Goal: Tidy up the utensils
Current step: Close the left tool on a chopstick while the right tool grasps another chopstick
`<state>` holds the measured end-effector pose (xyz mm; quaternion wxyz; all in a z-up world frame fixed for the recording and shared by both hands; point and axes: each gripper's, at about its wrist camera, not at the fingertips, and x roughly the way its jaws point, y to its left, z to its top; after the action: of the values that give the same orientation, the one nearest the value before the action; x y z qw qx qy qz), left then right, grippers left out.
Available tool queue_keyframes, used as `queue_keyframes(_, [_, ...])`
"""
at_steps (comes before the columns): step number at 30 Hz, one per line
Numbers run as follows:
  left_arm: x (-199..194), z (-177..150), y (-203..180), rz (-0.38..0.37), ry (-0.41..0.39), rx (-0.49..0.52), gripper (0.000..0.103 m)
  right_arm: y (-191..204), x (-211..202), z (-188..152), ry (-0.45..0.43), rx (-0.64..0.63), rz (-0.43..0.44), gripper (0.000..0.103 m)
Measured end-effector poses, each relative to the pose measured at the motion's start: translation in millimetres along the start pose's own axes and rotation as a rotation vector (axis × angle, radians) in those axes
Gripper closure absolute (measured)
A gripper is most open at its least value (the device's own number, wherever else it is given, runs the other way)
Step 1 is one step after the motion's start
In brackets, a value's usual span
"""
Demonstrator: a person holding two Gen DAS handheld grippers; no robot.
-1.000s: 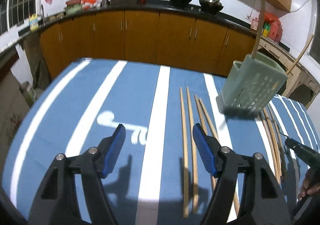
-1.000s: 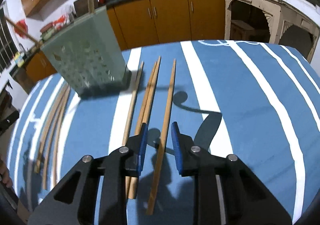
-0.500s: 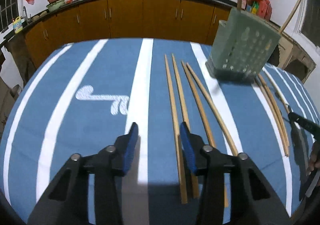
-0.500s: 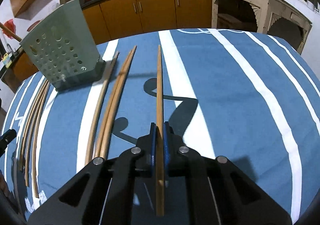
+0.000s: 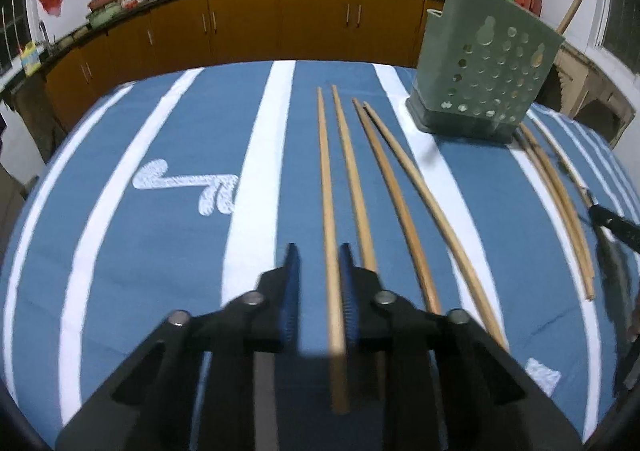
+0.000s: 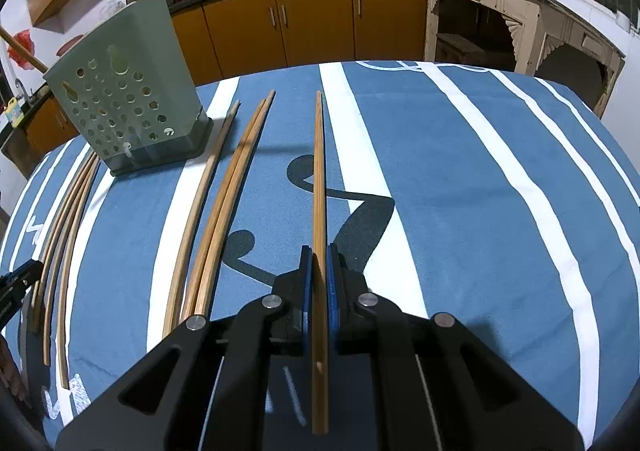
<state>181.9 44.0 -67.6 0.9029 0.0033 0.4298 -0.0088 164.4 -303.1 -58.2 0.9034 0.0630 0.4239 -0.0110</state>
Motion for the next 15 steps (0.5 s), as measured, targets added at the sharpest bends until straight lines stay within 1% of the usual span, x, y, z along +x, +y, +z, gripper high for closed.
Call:
queue_keyframes(1, [1.2,1.9,1.8,0.003,0.000,-0.003,0.091,0.1,0.3,0.4,-0.003,-0.004,-0.004,0.095])
queue_keyframes(2, [4.0,5.2,5.3,0.012,0.000,-0.013,0.093,0.1,0.9,0.6,-0.006,-0.003,-0.009,0.095])
queue_keyframes(7, [12.8,16.8,20.4,0.051,-0.002,-0.046,0.094,-9.1,3.9,4.3,-0.019,0.032,-0.025,0.095])
queue_keyframes(10, [13.5,18.2,22.0,0.063,-0.002,-0.035,0.092,-9.0,3.2,2.4,-0.022,0.015,-0.026,0.095])
queue_keyframes(15, [12.9,17.9,23.5,0.070,0.000,-0.038,0.085,-8.5,-0.4,-2.8,-0.022,0.015,-0.020,0.095])
